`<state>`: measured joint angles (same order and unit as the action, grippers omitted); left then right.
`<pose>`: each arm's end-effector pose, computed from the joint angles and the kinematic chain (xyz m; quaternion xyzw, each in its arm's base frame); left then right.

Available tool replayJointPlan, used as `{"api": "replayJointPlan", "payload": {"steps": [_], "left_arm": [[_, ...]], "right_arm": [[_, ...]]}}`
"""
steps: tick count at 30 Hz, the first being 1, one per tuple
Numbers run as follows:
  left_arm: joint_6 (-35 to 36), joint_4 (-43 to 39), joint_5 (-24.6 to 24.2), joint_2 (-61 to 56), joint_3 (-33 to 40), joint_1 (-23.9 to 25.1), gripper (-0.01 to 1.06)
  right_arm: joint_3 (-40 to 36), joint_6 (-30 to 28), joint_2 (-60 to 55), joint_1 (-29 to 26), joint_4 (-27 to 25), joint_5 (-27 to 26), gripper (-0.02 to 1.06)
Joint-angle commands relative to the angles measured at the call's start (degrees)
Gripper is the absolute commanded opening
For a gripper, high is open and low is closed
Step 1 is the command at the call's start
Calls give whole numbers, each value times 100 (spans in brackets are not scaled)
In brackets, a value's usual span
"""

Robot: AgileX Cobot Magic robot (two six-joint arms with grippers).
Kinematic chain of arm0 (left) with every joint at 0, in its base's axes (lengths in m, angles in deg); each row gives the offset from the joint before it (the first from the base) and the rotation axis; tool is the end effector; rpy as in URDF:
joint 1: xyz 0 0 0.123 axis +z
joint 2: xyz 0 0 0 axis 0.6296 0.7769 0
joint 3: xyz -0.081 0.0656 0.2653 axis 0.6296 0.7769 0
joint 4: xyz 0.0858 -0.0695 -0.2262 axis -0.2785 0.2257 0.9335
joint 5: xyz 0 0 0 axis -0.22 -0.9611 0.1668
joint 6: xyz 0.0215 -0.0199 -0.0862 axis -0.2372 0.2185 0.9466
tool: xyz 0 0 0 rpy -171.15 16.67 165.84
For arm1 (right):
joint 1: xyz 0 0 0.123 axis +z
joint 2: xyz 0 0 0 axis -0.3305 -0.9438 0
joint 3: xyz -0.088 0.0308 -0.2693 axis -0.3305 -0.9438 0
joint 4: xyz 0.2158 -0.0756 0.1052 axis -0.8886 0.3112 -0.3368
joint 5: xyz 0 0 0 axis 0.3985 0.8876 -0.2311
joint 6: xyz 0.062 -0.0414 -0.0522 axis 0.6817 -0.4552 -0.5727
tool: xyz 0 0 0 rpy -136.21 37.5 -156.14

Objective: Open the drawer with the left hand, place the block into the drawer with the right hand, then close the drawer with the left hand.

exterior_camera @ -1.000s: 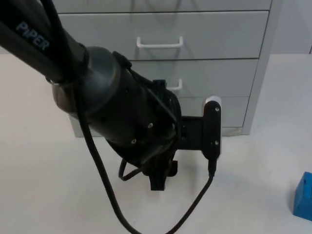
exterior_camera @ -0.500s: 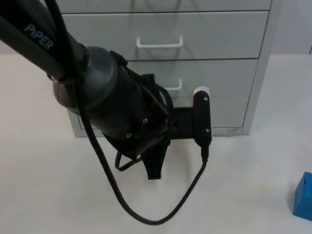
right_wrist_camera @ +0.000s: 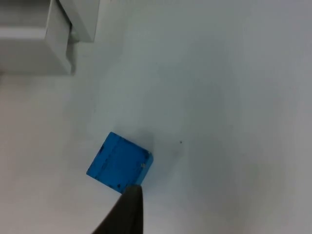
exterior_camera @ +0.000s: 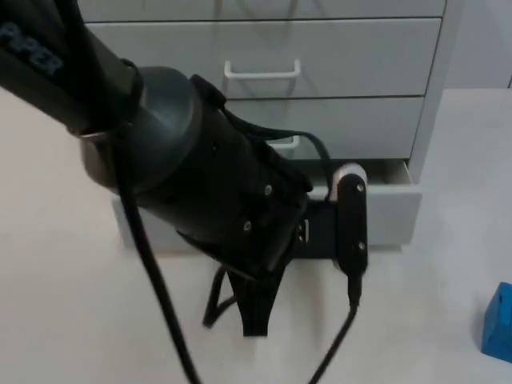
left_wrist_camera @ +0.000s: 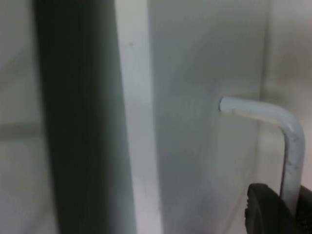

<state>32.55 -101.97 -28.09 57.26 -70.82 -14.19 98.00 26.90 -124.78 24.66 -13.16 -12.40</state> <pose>0.2521 -0.2625 0.0885 0.6666 0.6702 0.2276 0.2337 0.1402 0.0120 0.2733 -0.0381 0.9419 0.0110 0.3336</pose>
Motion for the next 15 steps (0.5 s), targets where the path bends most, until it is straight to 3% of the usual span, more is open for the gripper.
{"api": "replayJointPlan", "payload": {"steps": [1,12,15], "left_arm": [[-909,1251,385,-265,190,-324,0],[-2971,3680,392,-597,423,-613,0],[-3237,3935,401,-597,423,-613,0]], "right_arm": [[17,-5,-1,-7,26,-45,105],[17,-5,-1,-7,26,-45,105],[17,-5,-1,-7,26,-45,105]]}}
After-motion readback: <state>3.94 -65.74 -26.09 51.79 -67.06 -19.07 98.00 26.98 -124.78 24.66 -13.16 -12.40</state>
